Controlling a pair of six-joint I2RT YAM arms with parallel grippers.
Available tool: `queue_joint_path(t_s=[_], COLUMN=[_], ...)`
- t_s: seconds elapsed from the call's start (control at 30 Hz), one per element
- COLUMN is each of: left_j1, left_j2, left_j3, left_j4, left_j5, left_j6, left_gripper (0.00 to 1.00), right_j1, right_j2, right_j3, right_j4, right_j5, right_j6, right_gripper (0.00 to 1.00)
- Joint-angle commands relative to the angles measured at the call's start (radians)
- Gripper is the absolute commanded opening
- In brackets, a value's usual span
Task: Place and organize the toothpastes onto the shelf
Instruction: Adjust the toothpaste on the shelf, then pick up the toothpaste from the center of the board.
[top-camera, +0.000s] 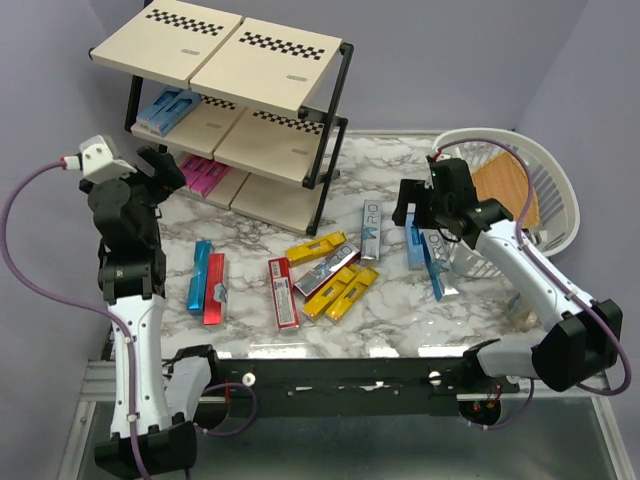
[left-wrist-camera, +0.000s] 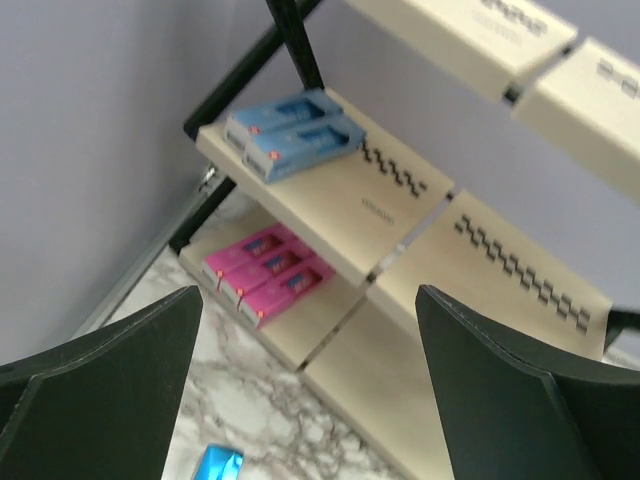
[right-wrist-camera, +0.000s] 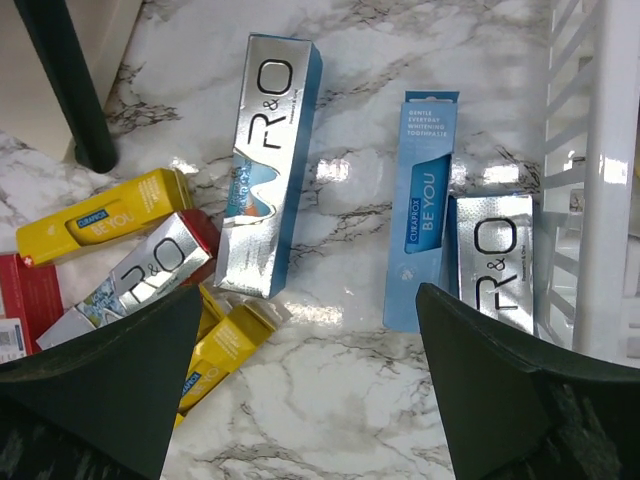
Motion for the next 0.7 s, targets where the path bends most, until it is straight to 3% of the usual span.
queue_joint_path(t_s=[0.0,0.27,0.53,0.67], left_j1=[-0.08,-0.167,-0.25,-0.307], left_j2=[-0.134,-0.342,-0.421,-0.451], left_j3=[-0.136,-0.366,-0.527,-0.584], left_j4=[-0.019,-0.071,-0.042,-0.01], left_j5=[-0.012,-0.017,0.017,-0.032], left_j6=[0.153,0.185,0.277,0.311], left_gripper=[0.99,0.99,0.99,0.99], right_j1=[-0.005,-0.005,-0.005,-0.02], right_j2=[0.105,0.343,0.584,0.661], right_j3=[0.1,0.261,0.403,0.459], right_j4=[-0.113,-0.121,-0.1,-0.093], right_j5=[0.062,0.111,0.286,0.318], right_j6=[0.024,-0.004,-0.059,-0.094], right_gripper=[0.95,0.93,0.88,0.86])
